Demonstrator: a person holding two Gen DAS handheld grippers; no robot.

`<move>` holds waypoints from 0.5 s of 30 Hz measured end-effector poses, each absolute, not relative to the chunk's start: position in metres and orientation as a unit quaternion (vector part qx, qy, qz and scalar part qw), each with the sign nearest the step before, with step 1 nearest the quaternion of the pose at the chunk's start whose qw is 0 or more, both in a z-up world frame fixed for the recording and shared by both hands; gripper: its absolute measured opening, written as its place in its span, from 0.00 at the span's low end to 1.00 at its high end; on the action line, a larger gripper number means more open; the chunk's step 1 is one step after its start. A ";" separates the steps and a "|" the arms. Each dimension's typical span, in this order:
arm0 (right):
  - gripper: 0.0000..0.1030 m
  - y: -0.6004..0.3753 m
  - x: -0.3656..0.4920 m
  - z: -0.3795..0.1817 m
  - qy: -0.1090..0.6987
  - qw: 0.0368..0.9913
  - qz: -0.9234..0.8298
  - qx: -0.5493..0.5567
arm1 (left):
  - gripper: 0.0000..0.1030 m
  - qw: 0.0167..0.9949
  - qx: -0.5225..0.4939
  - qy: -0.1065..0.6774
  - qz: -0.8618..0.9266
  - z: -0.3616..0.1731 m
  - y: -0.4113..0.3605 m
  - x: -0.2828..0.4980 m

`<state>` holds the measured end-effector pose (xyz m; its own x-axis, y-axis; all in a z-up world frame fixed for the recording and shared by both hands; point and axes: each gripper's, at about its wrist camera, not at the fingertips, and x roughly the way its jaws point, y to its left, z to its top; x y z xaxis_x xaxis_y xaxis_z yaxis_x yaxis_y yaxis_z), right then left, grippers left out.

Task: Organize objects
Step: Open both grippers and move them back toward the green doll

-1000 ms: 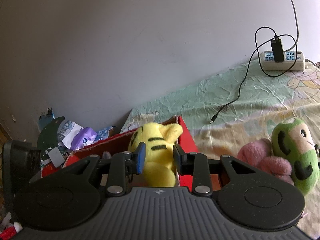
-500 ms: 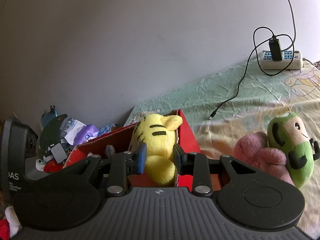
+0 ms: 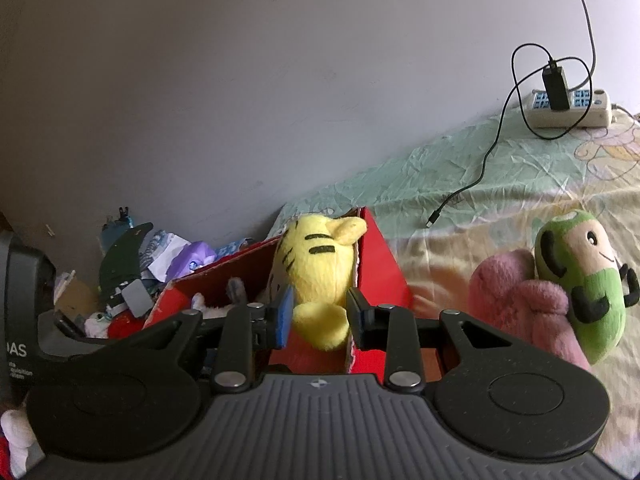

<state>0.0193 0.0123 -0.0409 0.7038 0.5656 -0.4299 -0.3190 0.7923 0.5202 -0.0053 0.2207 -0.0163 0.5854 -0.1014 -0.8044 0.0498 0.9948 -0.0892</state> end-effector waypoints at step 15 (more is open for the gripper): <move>0.31 -0.064 0.005 -0.042 0.288 0.888 0.247 0.262 | 0.93 0.909 -0.023 0.416 -0.025 0.025 0.176 -0.034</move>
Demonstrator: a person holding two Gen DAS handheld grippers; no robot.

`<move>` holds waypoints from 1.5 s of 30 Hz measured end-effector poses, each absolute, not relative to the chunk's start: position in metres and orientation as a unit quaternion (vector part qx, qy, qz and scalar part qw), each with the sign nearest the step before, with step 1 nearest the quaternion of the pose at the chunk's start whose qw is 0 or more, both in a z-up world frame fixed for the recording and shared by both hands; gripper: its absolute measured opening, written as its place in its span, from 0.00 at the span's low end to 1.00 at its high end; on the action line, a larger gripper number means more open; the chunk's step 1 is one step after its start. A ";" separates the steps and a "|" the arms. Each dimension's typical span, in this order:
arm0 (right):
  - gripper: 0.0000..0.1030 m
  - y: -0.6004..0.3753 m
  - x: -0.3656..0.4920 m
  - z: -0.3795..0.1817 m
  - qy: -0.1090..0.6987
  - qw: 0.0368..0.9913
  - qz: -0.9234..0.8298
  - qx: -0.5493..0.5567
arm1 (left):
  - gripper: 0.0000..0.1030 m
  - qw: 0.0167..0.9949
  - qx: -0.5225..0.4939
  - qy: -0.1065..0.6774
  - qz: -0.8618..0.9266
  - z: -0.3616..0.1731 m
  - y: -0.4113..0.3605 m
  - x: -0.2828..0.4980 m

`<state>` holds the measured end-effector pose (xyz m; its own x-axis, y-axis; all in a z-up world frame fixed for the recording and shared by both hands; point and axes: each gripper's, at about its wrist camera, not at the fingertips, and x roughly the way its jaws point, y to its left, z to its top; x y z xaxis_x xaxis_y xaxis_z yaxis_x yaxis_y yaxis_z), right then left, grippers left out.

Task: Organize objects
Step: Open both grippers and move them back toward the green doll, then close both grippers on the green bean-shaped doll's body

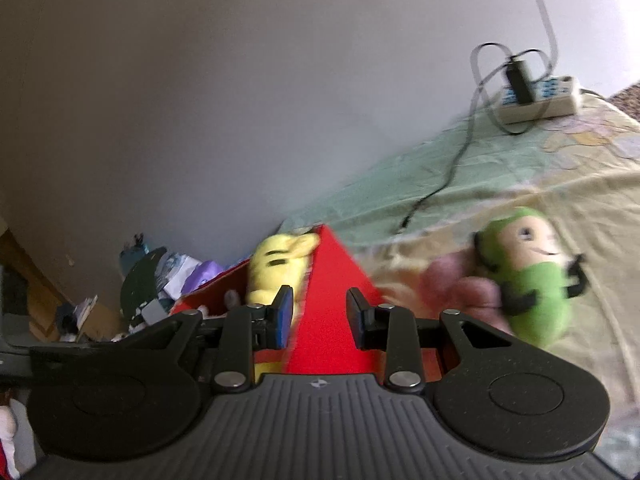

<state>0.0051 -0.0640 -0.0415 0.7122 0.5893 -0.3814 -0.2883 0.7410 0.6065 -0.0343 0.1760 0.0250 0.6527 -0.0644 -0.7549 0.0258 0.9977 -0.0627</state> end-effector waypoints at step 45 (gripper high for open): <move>0.19 -0.207 0.101 -0.153 0.432 0.794 0.156 0.398 | 0.86 0.868 -0.020 0.484 -0.111 -0.060 0.017 0.051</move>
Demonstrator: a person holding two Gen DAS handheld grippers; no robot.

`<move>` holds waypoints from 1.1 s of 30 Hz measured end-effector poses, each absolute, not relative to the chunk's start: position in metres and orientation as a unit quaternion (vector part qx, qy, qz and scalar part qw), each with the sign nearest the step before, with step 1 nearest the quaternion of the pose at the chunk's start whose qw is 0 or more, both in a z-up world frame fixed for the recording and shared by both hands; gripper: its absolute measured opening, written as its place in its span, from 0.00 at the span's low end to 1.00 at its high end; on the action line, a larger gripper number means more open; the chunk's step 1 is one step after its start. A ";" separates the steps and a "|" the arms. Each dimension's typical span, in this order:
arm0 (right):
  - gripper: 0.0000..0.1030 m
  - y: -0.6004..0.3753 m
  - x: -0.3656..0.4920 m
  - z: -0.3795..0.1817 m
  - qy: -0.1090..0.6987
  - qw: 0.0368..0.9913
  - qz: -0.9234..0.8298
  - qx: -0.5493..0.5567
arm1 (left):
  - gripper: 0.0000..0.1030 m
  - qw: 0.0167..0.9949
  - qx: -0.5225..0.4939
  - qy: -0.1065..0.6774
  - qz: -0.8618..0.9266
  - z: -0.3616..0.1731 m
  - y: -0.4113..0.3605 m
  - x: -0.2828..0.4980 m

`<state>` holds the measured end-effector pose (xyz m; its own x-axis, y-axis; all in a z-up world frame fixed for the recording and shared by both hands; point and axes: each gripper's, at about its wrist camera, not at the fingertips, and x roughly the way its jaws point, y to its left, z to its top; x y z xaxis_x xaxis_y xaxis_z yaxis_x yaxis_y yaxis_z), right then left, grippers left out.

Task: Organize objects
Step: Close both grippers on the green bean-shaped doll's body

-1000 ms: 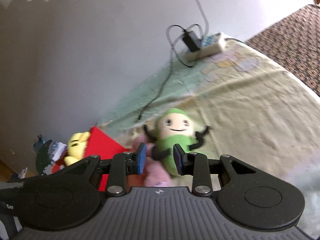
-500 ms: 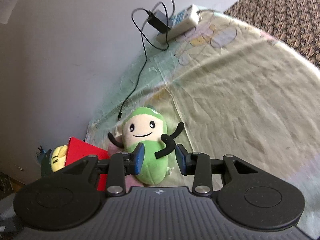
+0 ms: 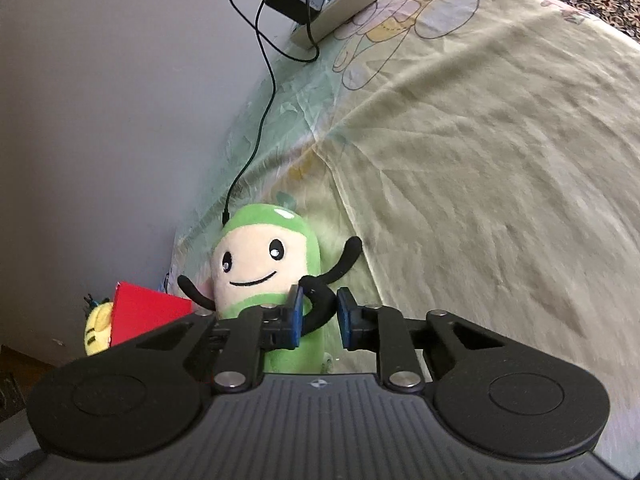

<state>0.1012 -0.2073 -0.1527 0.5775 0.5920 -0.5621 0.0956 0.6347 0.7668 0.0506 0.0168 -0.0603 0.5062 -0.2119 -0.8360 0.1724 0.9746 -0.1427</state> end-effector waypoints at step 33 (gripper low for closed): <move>0.21 -0.208 0.101 -0.159 0.399 0.795 0.138 0.436 | 0.81 0.869 -0.016 0.481 -0.116 -0.062 0.007 0.048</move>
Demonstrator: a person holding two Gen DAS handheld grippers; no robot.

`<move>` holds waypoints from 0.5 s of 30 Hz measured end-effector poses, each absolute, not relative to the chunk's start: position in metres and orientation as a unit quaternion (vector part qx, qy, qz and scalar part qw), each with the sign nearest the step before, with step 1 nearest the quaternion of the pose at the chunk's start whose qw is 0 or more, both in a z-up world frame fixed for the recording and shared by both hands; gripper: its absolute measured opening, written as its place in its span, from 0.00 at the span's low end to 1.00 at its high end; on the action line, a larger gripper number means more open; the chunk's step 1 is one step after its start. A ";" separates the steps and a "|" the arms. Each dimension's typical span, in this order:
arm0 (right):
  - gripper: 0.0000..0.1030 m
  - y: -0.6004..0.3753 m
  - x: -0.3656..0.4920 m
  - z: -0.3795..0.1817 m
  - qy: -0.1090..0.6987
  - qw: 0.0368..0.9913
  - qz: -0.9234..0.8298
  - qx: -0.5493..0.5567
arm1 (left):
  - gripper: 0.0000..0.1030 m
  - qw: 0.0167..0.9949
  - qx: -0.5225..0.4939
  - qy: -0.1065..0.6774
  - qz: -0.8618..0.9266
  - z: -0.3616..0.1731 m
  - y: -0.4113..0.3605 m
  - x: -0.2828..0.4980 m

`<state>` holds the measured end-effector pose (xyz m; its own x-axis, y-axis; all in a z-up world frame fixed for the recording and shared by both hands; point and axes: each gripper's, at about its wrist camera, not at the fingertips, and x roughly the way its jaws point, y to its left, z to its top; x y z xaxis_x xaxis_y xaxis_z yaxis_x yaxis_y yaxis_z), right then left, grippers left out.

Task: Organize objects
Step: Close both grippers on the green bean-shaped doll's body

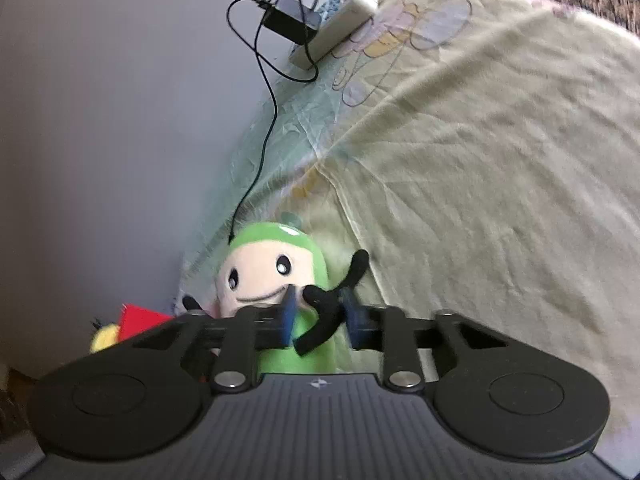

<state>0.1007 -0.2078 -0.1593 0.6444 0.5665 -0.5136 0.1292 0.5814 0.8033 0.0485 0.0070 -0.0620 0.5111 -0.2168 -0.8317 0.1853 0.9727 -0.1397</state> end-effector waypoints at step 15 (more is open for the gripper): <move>0.08 -0.232 0.047 -0.116 0.394 0.800 0.195 0.410 | 0.82 0.855 -0.048 0.486 -0.173 -0.057 0.001 0.030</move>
<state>0.0469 -0.2322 -0.1160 0.6143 0.6340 -0.4697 0.0107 0.5886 0.8084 0.0295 0.0012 -0.0569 0.4681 -0.3432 -0.8143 0.2499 0.9353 -0.2505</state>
